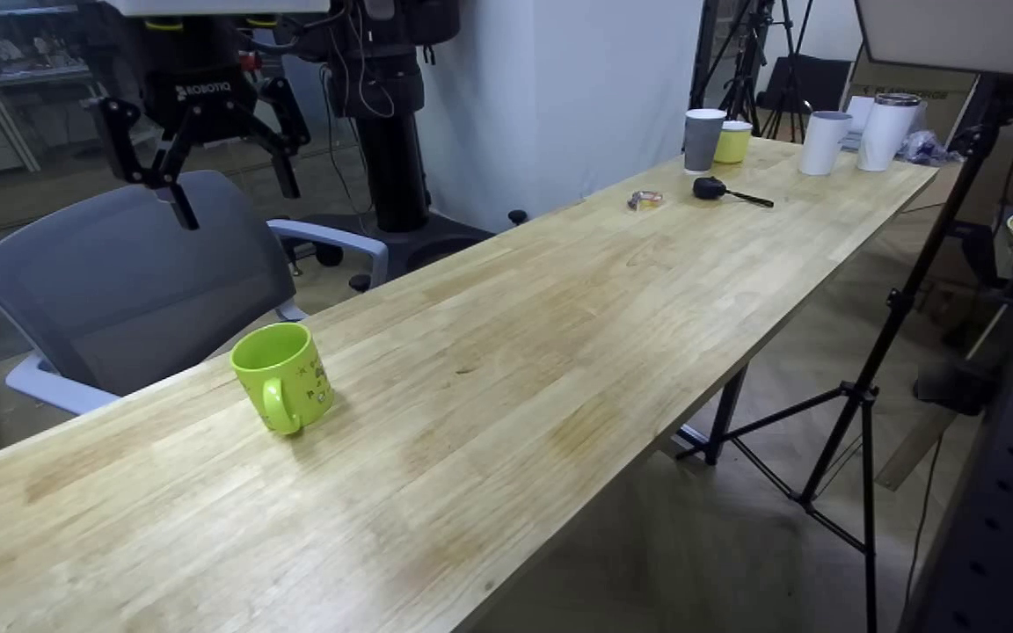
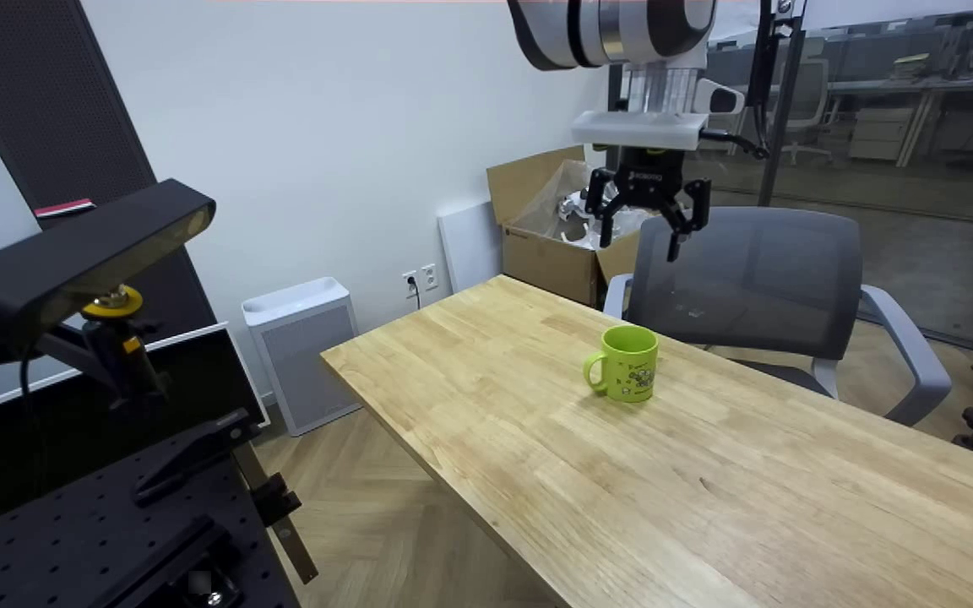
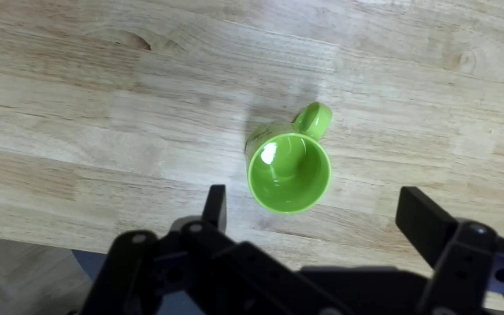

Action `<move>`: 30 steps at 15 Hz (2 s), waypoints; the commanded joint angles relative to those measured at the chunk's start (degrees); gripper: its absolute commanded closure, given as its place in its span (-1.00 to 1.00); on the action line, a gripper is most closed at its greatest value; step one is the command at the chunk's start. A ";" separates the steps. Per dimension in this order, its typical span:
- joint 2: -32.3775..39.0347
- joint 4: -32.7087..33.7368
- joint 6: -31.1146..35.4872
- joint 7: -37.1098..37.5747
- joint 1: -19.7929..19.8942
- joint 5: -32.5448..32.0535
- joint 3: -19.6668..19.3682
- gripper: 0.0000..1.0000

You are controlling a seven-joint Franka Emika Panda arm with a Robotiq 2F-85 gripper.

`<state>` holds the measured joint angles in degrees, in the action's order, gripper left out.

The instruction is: Move the yellow mug forward

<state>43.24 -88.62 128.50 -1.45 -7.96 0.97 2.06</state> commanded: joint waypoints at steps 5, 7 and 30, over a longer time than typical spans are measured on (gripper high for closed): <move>4.26 1.43 1.01 1.70 0.40 -1.82 -0.86 -1.00; 4.92 1.05 3.24 1.97 0.43 -2.45 -1.40 -1.00; 13.70 5.02 8.50 2.43 1.82 -1.12 -1.06 -1.00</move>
<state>54.45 -87.54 138.86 -1.10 -6.13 -0.10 0.63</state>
